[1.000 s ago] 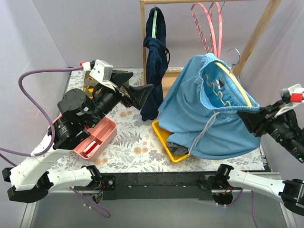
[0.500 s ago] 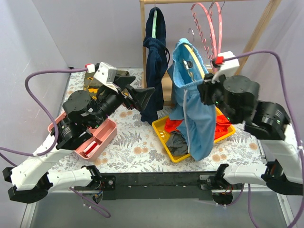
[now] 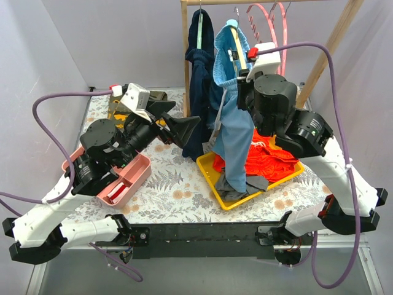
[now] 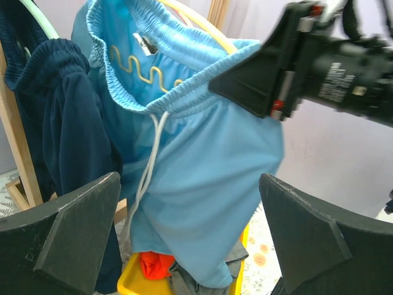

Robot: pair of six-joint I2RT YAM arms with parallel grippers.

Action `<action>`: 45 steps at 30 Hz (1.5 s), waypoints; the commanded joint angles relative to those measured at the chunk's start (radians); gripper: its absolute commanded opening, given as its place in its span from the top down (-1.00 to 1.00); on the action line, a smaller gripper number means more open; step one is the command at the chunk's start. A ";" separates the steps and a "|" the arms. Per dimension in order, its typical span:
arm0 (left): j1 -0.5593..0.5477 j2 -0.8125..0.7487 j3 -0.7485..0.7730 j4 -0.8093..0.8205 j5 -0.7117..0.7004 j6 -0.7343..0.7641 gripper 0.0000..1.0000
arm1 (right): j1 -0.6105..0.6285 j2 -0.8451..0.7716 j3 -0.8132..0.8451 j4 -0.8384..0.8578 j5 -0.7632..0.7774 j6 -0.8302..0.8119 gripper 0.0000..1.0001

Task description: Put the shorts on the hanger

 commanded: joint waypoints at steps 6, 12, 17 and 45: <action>0.002 -0.061 -0.013 -0.006 0.008 0.005 -0.92 | -0.182 0.029 0.003 0.255 -0.104 0.049 0.97; 0.002 -0.077 -0.024 -0.009 0.005 0.002 -0.92 | -0.288 0.077 0.007 0.354 -0.195 0.052 0.97; 0.002 -0.084 -0.027 -0.014 -0.003 0.006 -0.93 | -0.316 0.127 0.067 0.384 -0.233 0.046 0.97; 0.001 -0.094 -0.087 -0.031 -0.014 -0.007 -0.95 | -0.319 0.307 0.098 0.525 -0.241 0.055 0.97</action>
